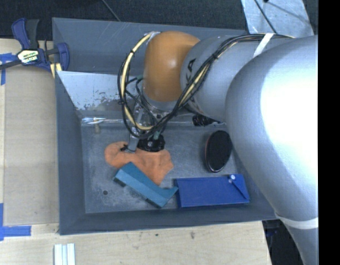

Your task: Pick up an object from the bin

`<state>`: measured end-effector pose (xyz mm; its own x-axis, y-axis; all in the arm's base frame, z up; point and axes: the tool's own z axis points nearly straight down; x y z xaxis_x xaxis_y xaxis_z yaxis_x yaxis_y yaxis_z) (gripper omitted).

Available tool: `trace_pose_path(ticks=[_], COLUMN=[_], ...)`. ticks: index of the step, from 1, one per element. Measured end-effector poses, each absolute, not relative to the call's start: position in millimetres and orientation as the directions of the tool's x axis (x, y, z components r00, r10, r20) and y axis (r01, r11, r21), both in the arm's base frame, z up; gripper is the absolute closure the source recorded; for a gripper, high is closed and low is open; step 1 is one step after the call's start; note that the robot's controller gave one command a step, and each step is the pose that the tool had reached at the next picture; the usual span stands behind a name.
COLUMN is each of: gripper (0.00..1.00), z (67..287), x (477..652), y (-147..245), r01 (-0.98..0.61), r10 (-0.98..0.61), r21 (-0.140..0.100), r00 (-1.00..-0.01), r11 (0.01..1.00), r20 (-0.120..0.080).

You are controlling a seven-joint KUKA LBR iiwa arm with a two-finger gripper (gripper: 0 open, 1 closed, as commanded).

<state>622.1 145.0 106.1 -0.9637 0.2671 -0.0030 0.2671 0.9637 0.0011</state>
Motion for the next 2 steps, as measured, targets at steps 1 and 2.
trace_pose_path(ticks=[1, 2], gripper=[0.0, 1.0], z=[93, 71], x=[605.3, 604.4], y=[143, 153], r01=[0.13, -0.005], r10=[0.13, -0.005], r21=[0.002, 0.001], r00=[-0.992, -1.0], r11=[0.992, 1.0], r20=[-0.007, -0.005])
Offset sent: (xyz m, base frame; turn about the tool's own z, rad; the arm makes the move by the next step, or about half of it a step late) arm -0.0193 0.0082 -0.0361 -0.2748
